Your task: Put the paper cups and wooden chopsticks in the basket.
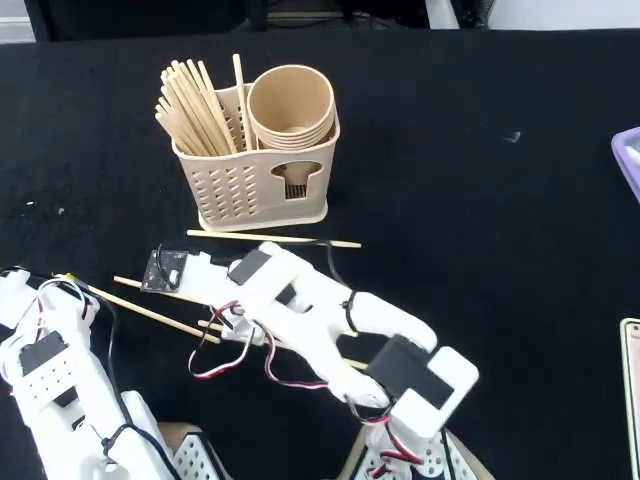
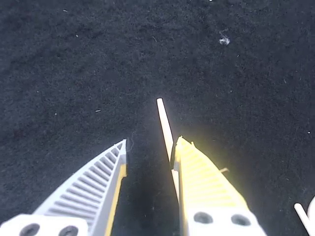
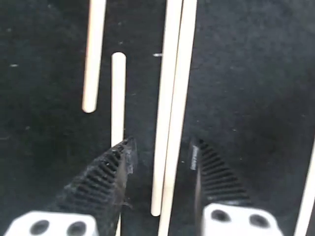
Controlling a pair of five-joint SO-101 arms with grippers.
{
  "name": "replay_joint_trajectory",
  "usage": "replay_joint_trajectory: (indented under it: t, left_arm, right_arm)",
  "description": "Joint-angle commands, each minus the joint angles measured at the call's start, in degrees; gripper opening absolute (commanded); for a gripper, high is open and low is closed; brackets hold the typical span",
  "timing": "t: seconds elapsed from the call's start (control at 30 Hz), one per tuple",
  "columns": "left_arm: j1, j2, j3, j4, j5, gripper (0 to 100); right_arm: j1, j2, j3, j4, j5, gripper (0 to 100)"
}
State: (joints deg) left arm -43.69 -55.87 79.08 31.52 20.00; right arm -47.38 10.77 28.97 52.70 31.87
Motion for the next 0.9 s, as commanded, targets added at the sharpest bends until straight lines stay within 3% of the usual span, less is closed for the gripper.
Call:
replay_joint_trajectory:
  t: [0.0, 0.07, 0.23, 0.6, 0.77, 0.87]
  left_arm:
    - [-0.6, -1.0, -0.7, -1.2, 0.4, 16]
    - [-0.6, -1.0, -0.7, -1.2, 0.4, 16]
    - [-0.6, -1.0, -0.7, -1.2, 0.4, 16]
    - [-0.6, -1.0, -0.7, -1.2, 0.4, 16]
    - [-0.6, -1.0, -0.7, -1.2, 0.4, 16]
    - [-0.6, -1.0, -0.8, -1.2, 0.4, 16]
  right_arm:
    - [-0.2, 2.3, -4.0, 1.6, 0.6, 9.1]
    - [0.0, 2.4, -4.2, 2.1, 0.6, 0.5]
    - [3.4, -5.0, -4.5, 4.2, 0.4, 1.0]
    - [6.2, -41.2, -2.5, 7.5, 0.2, 1.1]
    - [4.6, -40.7, 5.1, 6.3, -4.8, 2.5]
    - [2.6, -35.0, 12.1, 1.8, -5.0, 13.3]
